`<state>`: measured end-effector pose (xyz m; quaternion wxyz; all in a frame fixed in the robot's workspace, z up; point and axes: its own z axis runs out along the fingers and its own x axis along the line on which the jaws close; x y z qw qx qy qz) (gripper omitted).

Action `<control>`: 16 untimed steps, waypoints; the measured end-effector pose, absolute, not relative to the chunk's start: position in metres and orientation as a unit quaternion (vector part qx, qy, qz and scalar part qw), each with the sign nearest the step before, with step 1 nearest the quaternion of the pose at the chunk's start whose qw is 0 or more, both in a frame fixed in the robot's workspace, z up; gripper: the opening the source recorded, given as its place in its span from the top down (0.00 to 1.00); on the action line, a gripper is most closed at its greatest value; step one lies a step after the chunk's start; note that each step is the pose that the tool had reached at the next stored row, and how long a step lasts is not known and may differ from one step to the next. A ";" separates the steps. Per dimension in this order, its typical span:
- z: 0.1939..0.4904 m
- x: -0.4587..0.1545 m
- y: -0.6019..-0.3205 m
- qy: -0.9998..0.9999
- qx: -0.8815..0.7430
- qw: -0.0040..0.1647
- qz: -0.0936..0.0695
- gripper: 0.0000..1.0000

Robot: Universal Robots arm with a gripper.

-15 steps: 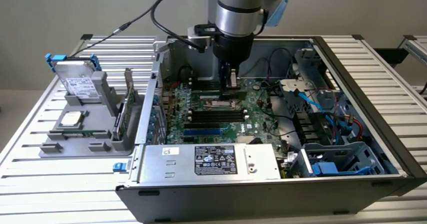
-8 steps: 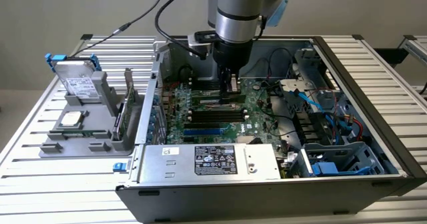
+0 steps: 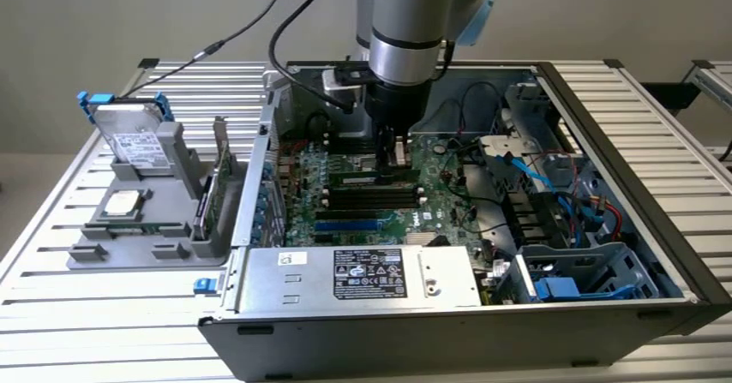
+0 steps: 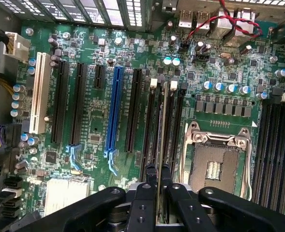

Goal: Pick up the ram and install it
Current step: 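Insert the ram into the slot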

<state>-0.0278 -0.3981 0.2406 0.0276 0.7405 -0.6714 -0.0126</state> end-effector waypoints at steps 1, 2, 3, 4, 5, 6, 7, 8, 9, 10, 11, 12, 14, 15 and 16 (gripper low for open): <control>0.239 -0.028 -0.398 -0.672 0.740 0.028 -0.013 0.86; 0.237 -0.028 -0.398 -0.673 0.739 0.028 -0.013 0.86; 0.236 -0.028 -0.398 -0.674 0.738 0.028 -0.013 0.86; 0.235 -0.028 -0.398 -0.677 0.736 0.028 -0.013 0.86; 0.234 -0.028 -0.398 -0.679 0.734 0.027 -0.013 0.86; 0.234 -0.028 -0.398 -0.681 0.731 0.028 -0.013 0.86; 0.233 -0.028 -0.398 -0.684 0.729 0.027 -0.013 0.86; 0.233 -0.027 -0.398 -0.686 0.727 0.027 -0.013 0.86; 0.233 -0.027 -0.398 -0.687 0.726 0.027 -0.013 0.86; 0.233 -0.027 -0.398 -0.687 0.726 0.027 -0.013 0.86; 0.232 -0.027 -0.398 -0.687 0.726 0.028 -0.013 0.86; 0.232 -0.027 -0.398 -0.687 0.726 0.028 -0.014 0.86; 0.231 -0.027 -0.398 -0.687 0.726 0.028 -0.014 0.86; 0.230 -0.027 -0.398 -0.687 0.726 0.029 -0.014 0.86; 0.230 -0.027 -0.399 -0.687 0.726 0.029 -0.015 0.86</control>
